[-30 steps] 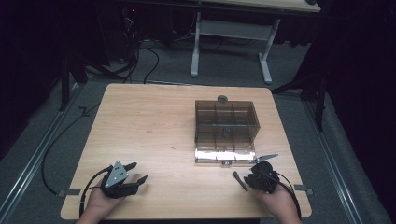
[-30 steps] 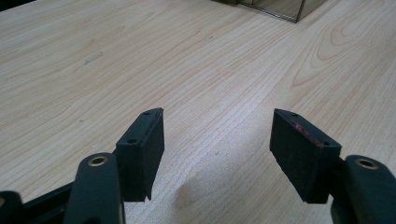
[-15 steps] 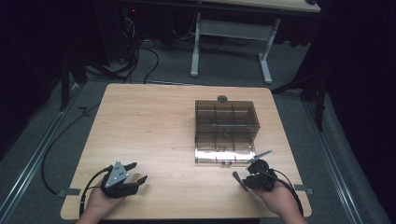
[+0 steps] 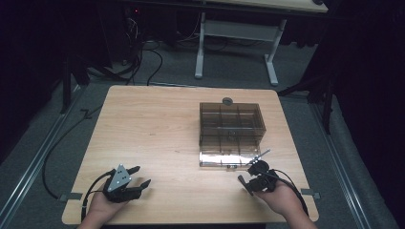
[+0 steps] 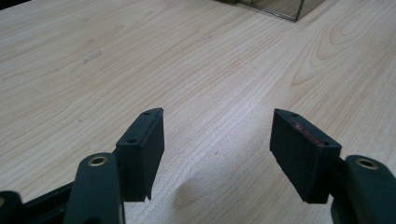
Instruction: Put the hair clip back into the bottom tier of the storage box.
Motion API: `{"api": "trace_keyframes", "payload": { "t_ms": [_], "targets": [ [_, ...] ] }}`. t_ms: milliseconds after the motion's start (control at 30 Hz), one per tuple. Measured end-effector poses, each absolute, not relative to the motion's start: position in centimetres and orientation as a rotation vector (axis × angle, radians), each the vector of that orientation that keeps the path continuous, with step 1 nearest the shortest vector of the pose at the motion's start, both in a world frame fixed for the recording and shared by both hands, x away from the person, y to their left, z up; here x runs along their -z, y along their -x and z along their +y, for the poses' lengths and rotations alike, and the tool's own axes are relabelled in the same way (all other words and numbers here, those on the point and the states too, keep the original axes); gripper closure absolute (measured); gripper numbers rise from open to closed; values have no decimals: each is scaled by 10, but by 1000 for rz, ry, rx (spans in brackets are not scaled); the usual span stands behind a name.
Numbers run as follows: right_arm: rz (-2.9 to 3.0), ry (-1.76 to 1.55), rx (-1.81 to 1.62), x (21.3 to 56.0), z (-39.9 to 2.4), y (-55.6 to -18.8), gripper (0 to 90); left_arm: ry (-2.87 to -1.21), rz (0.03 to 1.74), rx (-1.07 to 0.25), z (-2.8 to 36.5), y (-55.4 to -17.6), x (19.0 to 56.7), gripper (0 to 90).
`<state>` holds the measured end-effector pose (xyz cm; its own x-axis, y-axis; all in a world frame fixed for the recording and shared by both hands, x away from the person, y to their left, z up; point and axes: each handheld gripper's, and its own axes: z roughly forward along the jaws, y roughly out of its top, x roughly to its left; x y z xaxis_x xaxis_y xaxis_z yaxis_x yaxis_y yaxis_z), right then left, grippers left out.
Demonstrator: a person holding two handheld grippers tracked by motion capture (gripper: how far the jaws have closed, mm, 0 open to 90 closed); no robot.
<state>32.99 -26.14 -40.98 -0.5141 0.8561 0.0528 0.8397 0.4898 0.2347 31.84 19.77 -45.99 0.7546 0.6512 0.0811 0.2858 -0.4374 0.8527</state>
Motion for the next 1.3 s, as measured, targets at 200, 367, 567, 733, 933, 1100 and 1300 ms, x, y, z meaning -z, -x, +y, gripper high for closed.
{"api": "trace_keyframes", "payload": {
  "t_ms": [200, 367, 567, 733, 933, 1100, 1300],
  "targets": [
    [2663, -1505, -330, 408, -256, -336, 697, -2036, 704, -504, 198, -318, 460, 357],
    [2673, -1507, -309, 408, -253, -341, 714, -2037, 701, -503, 198, -319, 460, 357],
    [2692, -1518, -286, 408, -250, -345, 719, -2035, 701, -504, 198, -319, 460, 357],
    [2701, -1546, -251, 408, -246, -348, 722, -2035, 700, -502, 198, -319, 460, 357],
    [2720, -1518, -225, 411, -243, -352, 729, -2035, 700, -502, 198, -319, 460, 357],
    [2731, -1514, -176, 413, -240, -354, 768, -2035, 699, -502, 198, -319, 460, 358],
    [2740, -1499, -154, 413, -238, -357, 792, -2035, 699, -501, 198, -319, 460, 357]
  ]
}}
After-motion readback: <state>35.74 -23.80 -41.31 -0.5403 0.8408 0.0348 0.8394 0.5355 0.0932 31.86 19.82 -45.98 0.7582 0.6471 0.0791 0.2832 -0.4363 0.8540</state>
